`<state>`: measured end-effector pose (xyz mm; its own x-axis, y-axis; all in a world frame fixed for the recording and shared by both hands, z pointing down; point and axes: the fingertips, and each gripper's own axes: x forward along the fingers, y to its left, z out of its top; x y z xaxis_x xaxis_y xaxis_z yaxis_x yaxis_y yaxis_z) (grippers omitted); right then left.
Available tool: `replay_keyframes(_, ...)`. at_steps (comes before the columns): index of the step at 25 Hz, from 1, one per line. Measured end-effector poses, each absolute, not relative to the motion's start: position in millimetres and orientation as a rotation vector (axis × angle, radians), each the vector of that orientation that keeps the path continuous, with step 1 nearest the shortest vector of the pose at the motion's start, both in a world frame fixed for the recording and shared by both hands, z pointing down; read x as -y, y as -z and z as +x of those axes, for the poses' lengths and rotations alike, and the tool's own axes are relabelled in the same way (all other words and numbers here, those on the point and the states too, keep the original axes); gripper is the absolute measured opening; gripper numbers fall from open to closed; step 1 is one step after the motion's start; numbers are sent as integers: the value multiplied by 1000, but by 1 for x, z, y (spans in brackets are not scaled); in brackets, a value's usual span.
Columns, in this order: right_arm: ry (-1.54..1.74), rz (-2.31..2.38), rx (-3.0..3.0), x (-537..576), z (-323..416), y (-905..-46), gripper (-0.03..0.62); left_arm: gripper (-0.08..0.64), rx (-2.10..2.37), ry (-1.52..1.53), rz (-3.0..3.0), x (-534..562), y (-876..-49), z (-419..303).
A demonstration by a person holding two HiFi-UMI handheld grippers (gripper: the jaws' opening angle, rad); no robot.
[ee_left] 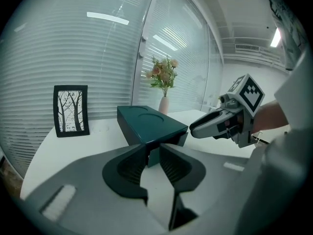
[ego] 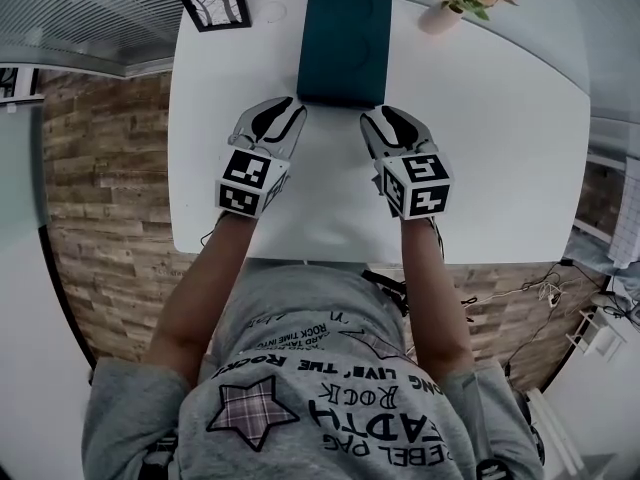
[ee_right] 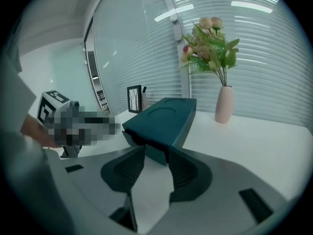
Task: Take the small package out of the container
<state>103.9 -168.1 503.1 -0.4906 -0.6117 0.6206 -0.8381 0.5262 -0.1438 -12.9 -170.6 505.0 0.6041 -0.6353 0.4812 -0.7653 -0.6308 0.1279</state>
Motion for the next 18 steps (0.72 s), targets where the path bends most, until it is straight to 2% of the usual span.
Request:
replay_keyframes(14,-616,1160,2230,172,105,-533,141,77,1099,-639,2487,175,-538,-2)
replay_keyframes(18,-608,1161,2230,173,102,-533,114,77,1106,-639,2471,176,-540,-1)
